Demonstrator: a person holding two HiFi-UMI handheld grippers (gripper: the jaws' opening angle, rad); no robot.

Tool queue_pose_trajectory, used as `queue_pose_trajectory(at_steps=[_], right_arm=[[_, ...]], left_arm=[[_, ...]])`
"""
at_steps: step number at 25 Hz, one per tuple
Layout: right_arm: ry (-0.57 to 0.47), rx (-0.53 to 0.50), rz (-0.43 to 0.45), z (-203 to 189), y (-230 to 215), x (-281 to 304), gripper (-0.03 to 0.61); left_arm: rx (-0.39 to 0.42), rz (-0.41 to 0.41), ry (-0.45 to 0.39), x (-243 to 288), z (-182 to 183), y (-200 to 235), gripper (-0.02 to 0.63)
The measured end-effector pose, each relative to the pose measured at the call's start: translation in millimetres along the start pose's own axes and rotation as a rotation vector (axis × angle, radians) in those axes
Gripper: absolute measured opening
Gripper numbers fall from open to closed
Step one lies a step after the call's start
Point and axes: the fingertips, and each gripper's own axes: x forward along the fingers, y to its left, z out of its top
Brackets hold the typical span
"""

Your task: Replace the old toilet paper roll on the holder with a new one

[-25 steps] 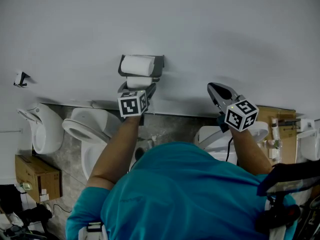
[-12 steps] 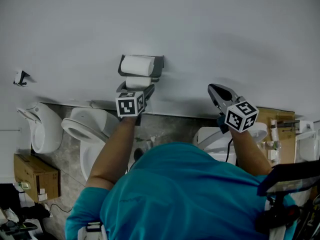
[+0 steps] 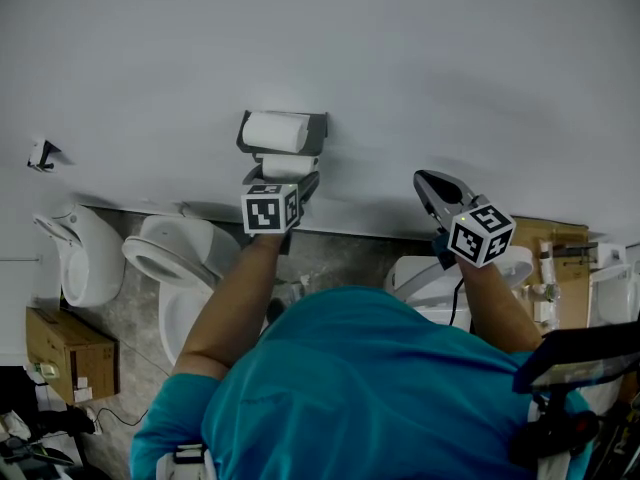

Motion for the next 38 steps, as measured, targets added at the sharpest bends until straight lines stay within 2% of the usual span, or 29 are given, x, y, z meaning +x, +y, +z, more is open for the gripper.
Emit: queue_pose_trajectory(at_steps=[6, 24, 38], right_arm=[[0.001, 0.009, -0.015, -3.5, -4.4, -5.4, 0.003], [-0.009, 0.015, -0.027, -4.0, -8.2, -16.5, 0.003], [-0.009, 0.017, -0.041, -4.5, -10.6, -18.7, 0.003]], left_arm=[[0.007, -0.006, 0.004, 0.7, 3.8, -8.8, 0.520], [0.029, -0.126, 0.001, 4.2, 6.4, -64.3, 0.518], [0.032, -0.281, 0.014, -9.3, -10.6, -111.3, 0.518]])
